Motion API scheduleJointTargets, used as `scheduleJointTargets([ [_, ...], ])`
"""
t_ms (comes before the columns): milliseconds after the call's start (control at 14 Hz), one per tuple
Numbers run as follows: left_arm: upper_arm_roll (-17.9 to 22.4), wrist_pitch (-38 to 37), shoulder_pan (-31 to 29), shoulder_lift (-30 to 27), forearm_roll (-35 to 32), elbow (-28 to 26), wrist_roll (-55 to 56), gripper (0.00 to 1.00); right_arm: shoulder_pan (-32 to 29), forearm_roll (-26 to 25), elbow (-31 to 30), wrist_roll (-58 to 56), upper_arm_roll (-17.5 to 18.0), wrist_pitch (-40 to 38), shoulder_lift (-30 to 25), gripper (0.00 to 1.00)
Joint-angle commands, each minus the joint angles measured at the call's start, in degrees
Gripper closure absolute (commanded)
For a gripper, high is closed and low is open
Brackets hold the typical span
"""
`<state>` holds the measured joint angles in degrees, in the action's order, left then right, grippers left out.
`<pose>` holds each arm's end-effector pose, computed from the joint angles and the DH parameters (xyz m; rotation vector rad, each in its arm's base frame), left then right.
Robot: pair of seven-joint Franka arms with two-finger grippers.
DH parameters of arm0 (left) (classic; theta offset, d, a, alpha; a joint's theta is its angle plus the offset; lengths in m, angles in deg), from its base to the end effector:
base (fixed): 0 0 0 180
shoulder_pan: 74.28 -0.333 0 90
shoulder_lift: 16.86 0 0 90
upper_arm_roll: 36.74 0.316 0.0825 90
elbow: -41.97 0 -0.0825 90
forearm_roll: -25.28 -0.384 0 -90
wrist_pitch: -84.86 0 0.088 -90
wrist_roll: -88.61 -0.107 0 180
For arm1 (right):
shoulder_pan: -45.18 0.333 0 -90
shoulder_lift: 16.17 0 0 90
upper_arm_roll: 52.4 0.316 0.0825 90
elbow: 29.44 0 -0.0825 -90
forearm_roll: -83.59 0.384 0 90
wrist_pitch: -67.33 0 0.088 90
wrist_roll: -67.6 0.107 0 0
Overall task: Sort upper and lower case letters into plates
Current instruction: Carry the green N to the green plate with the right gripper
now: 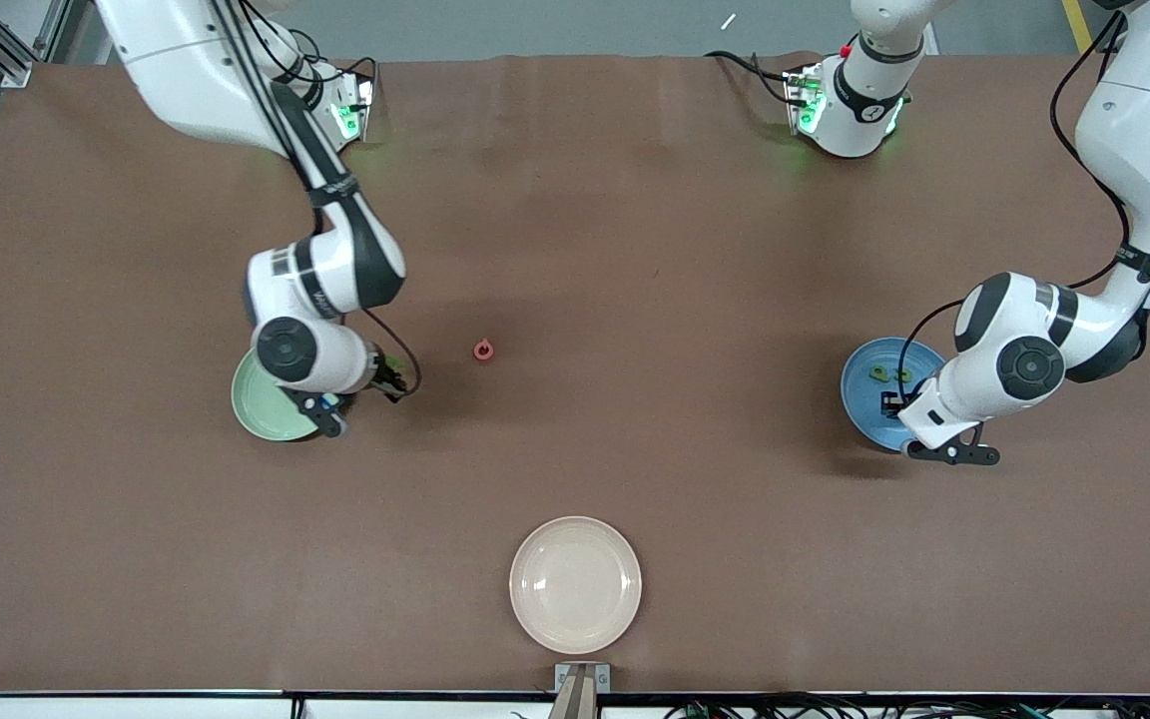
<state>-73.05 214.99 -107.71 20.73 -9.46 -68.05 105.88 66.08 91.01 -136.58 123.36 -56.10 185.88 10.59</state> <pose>0.6081 -0.0052 0.1919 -3.0609 0.1613 0.1602 0.5771 0.1874 0.2454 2.8106 -1.1018 -0.3923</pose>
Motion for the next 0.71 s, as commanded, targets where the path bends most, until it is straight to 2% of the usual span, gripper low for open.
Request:
scheduleJointTargets([
  [0,-1.0,-0.6,-0.8,-2.9,-0.8,-0.2,-0.5,0.01,-6.4,-1.3,-1.6,-8.6,0.9,-3.7,-2.9,1.00],
  [143,-1.9,-0.9,-1.1,-4.6,0.3,0.1,-0.3,0.01,-9.8,-4.3,-2.2,-12.6,0.9,-4.8,-3.5,1.00],
  [357,-2.0,-0.9,-1.1,-4.8,0.7,0.2,-0.3,0.01,-12.2,-5.5,-3.9,-14.4,0.9,-3.3,-3.0,1.00],
  [642,-2.0,-0.9,-1.0,-5.1,0.7,0.5,-0.3,0.01,-15.6,-7.3,-8.9,-19.2,1.0,3.9,-2.9,1.00],
])
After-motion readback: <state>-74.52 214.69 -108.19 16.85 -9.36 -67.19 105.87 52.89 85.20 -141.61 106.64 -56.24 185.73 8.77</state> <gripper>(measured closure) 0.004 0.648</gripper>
